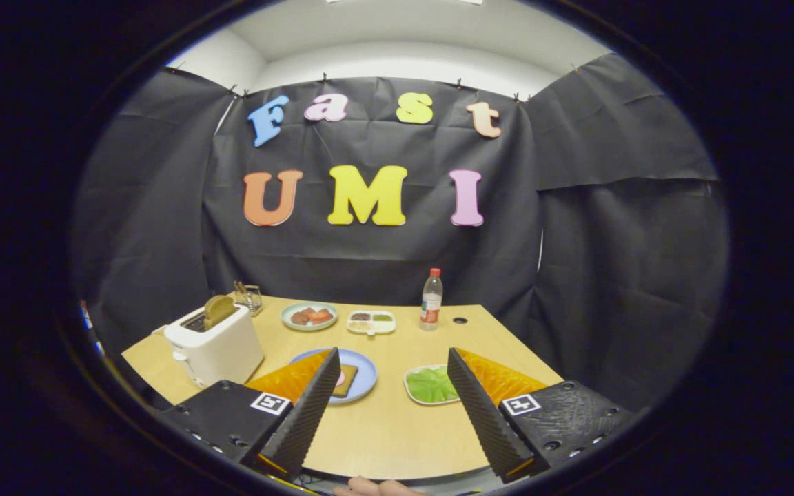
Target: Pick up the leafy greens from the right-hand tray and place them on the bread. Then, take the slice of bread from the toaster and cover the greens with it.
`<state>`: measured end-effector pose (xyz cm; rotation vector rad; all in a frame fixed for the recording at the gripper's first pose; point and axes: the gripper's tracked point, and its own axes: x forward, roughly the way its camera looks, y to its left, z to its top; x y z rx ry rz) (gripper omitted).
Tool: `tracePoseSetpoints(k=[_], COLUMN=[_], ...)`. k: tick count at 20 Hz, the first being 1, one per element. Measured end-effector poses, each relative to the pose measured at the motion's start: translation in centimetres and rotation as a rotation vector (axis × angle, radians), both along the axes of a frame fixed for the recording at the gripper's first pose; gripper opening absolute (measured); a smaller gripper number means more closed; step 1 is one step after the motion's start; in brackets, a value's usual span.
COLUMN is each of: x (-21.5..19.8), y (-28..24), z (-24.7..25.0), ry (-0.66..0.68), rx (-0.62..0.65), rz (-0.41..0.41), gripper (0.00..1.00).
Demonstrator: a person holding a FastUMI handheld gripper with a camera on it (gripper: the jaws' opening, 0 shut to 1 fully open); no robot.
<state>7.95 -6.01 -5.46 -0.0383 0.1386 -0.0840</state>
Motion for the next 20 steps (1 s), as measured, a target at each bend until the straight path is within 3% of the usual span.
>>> tracePoseSetpoints(k=[11, 14, 20], x=[13.3, 15.2, 17.4], y=[-8.5, -9.9, -11.3], z=[-11.5, -15.7, -19.5], ry=[0.292, 0.422, 0.548], rx=[0.003, 0.021, -0.005], rz=[-0.116, -0.125, -0.113], gripper=[0.96, 0.96, 0.93])
